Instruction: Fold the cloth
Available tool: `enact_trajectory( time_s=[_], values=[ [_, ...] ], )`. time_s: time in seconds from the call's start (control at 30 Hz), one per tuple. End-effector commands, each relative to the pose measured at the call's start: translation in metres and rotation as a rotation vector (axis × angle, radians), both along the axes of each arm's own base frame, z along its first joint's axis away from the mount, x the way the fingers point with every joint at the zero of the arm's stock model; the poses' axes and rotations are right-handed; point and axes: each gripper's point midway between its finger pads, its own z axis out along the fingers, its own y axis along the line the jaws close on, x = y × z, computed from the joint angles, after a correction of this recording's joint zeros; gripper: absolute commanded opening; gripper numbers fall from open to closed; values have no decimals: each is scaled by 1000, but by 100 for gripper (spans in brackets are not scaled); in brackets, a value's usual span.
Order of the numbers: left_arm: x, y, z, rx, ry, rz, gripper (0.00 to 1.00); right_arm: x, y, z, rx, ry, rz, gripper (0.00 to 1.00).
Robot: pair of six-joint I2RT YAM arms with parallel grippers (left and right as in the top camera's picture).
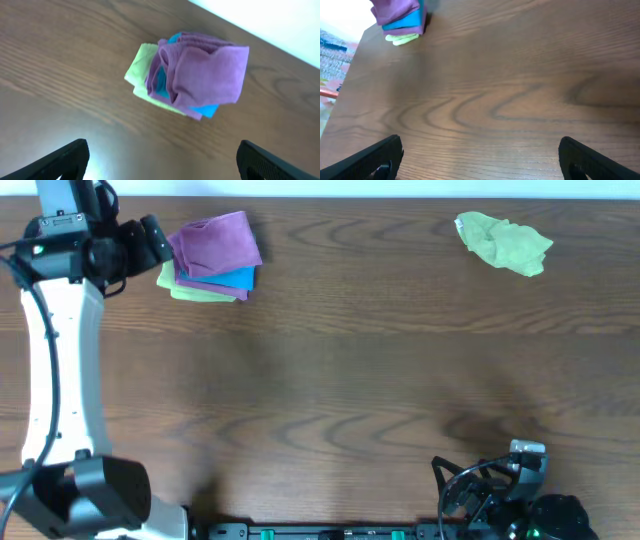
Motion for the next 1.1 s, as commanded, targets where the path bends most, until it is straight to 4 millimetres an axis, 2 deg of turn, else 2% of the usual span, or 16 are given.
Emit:
enact_trajectory(
  time_s=[0.0, 0.17, 0.33, 0.7, 0.87, 1.07],
  values=[
    [-11, 2, 24, 33, -39, -18, 95, 0, -1, -2, 7, 6, -14, 99],
    [-30, -2, 36, 1, -35, 21, 95, 0, -1, -2, 7, 6, -14, 99],
    [-33, 0, 37, 4, -33, 37, 95, 0, -1, -2, 7, 6, -14, 99],
    [-65, -19, 14, -58, 119, -6, 95, 0, -1, -2, 7, 6, -14, 99],
    [-76, -31, 15, -39, 44, -43, 95, 0, -1, -2, 7, 6, -14, 99],
    [-92, -47, 5, 2, -161, -101, 95, 0, -1, -2, 7, 6, -14, 99]
  ],
)
